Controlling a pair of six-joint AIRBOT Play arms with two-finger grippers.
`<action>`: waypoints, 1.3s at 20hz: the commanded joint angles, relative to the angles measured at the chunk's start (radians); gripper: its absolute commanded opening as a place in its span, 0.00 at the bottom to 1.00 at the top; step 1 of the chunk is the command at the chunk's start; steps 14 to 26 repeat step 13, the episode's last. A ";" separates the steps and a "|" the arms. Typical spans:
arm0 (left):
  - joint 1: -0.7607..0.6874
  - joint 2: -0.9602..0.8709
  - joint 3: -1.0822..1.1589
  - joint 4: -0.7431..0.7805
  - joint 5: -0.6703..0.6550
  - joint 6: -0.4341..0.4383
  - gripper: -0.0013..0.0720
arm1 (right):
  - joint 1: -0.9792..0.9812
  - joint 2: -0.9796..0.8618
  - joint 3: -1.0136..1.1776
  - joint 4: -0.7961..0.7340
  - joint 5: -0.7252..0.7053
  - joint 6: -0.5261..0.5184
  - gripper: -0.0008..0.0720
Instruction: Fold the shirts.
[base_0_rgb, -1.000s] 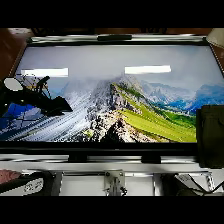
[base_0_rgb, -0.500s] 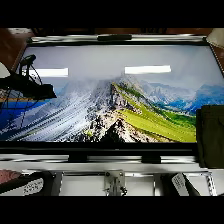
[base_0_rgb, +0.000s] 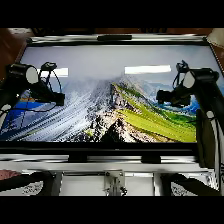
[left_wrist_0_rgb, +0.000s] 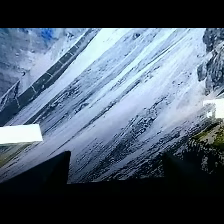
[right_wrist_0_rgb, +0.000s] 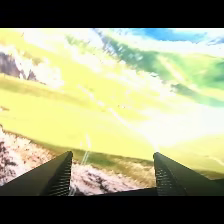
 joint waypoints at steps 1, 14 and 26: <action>-0.032 -0.004 -0.056 0.022 0.039 -0.006 1.00 | 0.062 -0.043 0.002 0.023 0.018 0.027 0.86; -0.035 -0.004 -0.073 0.015 0.070 -0.014 1.00 | 0.062 -0.043 0.002 0.024 0.018 0.027 0.86; -0.035 -0.004 -0.073 0.015 0.070 -0.014 1.00 | 0.062 -0.043 0.002 0.024 0.018 0.027 0.86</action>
